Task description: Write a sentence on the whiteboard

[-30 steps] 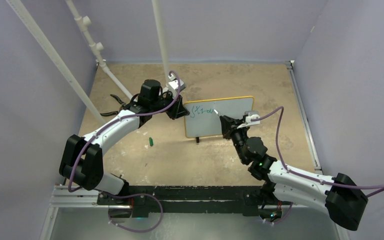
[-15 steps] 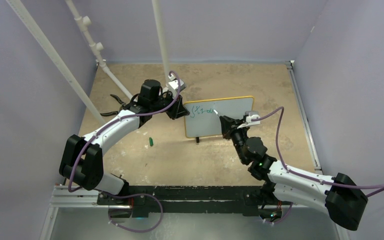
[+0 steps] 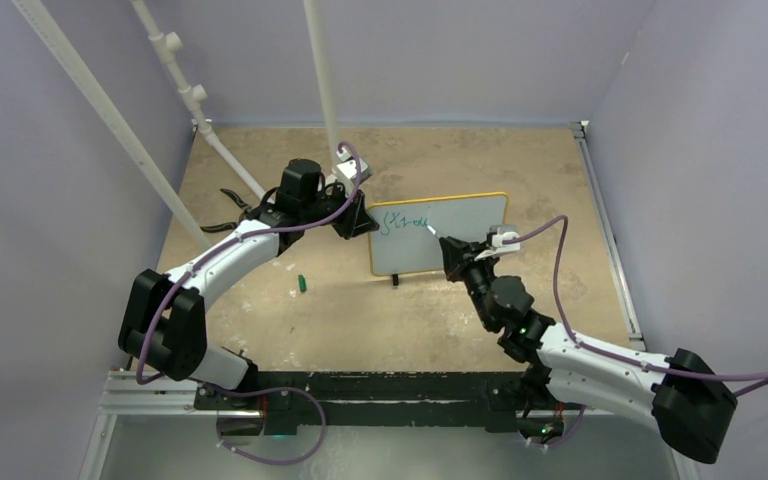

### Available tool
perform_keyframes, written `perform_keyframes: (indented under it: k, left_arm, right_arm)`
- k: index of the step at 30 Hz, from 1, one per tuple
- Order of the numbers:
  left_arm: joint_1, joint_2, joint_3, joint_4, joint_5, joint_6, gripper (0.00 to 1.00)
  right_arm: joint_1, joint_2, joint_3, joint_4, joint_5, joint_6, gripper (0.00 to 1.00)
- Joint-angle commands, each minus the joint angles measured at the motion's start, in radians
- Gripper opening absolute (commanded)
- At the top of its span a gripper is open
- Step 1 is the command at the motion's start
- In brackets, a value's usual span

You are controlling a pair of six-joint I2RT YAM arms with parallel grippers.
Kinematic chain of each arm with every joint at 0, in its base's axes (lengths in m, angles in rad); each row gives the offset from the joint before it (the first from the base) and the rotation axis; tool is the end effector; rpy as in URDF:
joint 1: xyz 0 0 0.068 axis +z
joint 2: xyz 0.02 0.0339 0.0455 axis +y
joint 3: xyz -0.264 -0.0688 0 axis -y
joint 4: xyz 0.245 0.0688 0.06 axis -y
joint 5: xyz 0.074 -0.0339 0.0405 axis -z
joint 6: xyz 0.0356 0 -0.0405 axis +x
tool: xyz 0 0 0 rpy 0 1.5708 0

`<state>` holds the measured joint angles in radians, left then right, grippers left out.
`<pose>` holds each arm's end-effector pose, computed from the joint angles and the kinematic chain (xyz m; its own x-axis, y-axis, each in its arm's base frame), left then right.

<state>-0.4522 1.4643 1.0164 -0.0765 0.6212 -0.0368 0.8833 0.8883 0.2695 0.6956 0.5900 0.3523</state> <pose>0.2859 -0.1619 0.2724 -0.4798 0.1998 -0.8543 0.7914 0.5190 -0.3231 0.1366 0.1351 0.2331 -0.0544 0.3855 -0.9211 -0.2891 0.8768 0.3841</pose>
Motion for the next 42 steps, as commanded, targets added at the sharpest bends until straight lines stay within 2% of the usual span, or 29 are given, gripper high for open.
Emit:
perform_keyframes:
  k: [1,8,19,32,42]
  left_arm:
    - [-0.001,-0.019,0.001,0.004,-0.041,0.032,0.00]
    - [0.000,-0.019,0.001,0.004,-0.040,0.032,0.00]
    - [0.000,-0.019,0.001,0.004,-0.040,0.032,0.00]
    - [0.000,-0.019,0.001,0.003,-0.041,0.032,0.00]
    - [0.000,-0.019,0.001,0.003,-0.041,0.032,0.00]
  right_arm:
    - [-0.004,-0.044,-0.002,-0.009,0.039,-0.010,0.00]
    - [-0.004,-0.084,-0.002,0.021,0.013,-0.043,0.00]
    - [-0.004,-0.020,0.019,0.073,0.054,-0.060,0.00]
    - [-0.004,-0.024,-0.010,-0.012,0.049,0.016,0.00]
    - [-0.004,-0.019,0.000,-0.007,0.048,0.008,0.00]
